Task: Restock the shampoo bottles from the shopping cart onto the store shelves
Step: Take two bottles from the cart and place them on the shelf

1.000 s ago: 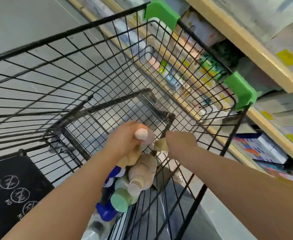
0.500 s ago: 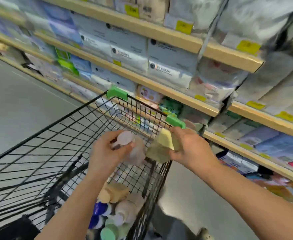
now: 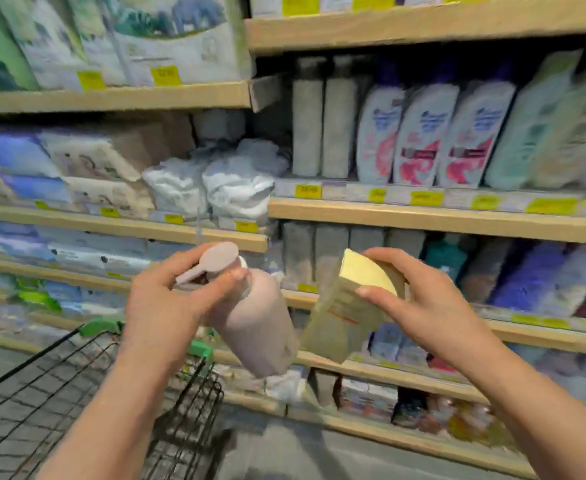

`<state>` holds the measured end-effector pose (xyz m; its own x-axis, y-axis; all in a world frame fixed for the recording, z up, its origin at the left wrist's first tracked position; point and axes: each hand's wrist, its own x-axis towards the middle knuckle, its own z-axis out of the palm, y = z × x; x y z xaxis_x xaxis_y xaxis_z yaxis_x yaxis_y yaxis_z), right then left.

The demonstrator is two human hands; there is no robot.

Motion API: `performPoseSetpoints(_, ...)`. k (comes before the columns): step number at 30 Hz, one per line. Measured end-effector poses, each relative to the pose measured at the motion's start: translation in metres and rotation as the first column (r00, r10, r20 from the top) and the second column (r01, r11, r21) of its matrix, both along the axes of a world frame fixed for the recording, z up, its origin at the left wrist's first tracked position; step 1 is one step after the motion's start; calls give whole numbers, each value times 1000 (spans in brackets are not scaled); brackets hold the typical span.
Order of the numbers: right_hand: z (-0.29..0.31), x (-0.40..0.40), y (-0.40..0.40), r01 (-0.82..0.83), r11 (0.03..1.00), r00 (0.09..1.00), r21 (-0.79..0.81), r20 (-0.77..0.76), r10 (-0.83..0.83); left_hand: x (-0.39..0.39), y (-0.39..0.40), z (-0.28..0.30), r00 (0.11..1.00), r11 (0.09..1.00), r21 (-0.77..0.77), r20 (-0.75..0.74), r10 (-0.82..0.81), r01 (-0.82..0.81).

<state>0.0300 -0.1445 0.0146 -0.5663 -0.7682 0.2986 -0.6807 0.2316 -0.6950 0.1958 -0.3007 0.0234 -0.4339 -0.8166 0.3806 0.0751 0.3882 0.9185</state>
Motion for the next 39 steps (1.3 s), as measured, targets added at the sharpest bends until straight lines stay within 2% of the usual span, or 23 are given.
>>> performPoseSetpoints(3, 12, -37, 65, 53, 998, 995, -19, -80, -55, -49, 47, 7, 993, 995, 16, -55, -102, 103)
performPoseSetpoints(8, 26, -82, 165, 153, 986, 958, -69, -236, -165, -126, 127, 25, 950, 951, -12, -39, -310, 310)
performPoseSetpoints(11, 33, -103, 209, 210, 972, 933, -103, -277, -231, -169, 167, 39, 901, 896, -101, 8, -433, 431)
performPoseSetpoints(17, 41, -153, 254, 300, 933, 843, -199, -402, -357, -239, 210, 61, 817, 785, -273, 3, -577, 556)
performPoseSetpoints(25, 67, -236, 282, 341, 894, 686, -290, -574, -448, -327, 225, 85, 766, 687, -520, -94, -636, 507)
performPoseSetpoints(29, 87, -287, 292, 345, 902, 671, -258, -605, -430, -375, 227, 102, 742, 635, -615, -117, -660, 467)
performPoseSetpoints(35, 92, -353, 316, 413, 884, 623, -218, -640, -449, -449, 238, 107, 684, 582, -607, -85, -725, 541)
performPoseSetpoints(39, 91, -387, 332, 411, 898, 657, -161, -631, -413, -483, 253, 103, 656, 552, -576, -37, -754, 603)
